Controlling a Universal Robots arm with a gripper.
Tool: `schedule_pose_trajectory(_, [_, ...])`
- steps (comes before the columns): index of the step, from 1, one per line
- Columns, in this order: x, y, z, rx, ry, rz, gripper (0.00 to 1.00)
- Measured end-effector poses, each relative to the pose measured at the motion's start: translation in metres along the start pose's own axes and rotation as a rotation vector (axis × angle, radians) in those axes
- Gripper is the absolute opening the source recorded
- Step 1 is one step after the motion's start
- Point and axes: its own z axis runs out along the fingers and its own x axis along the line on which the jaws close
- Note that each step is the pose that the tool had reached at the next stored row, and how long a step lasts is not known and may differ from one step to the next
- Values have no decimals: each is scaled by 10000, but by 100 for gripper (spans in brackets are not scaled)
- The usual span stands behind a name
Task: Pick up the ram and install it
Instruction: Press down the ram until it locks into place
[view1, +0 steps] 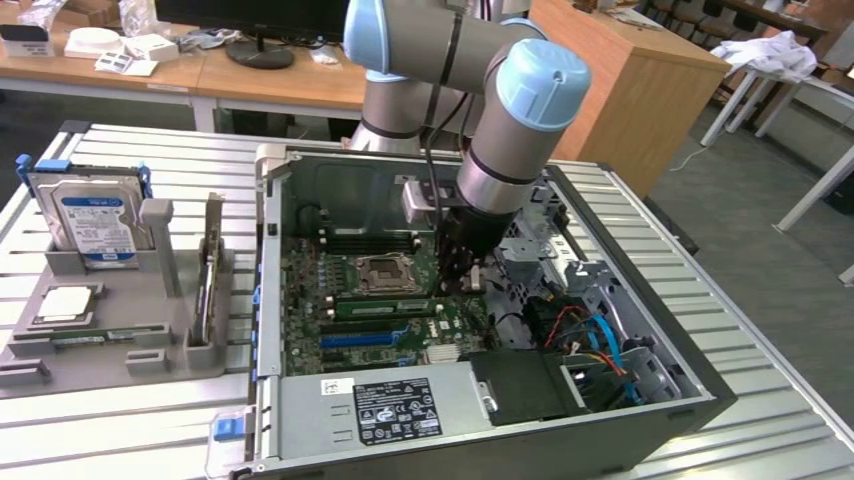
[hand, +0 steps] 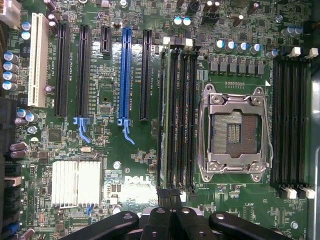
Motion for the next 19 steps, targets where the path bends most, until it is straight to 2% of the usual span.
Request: schedule_pose_trajectory(19, [6,-2,55,4,2,-2,11])
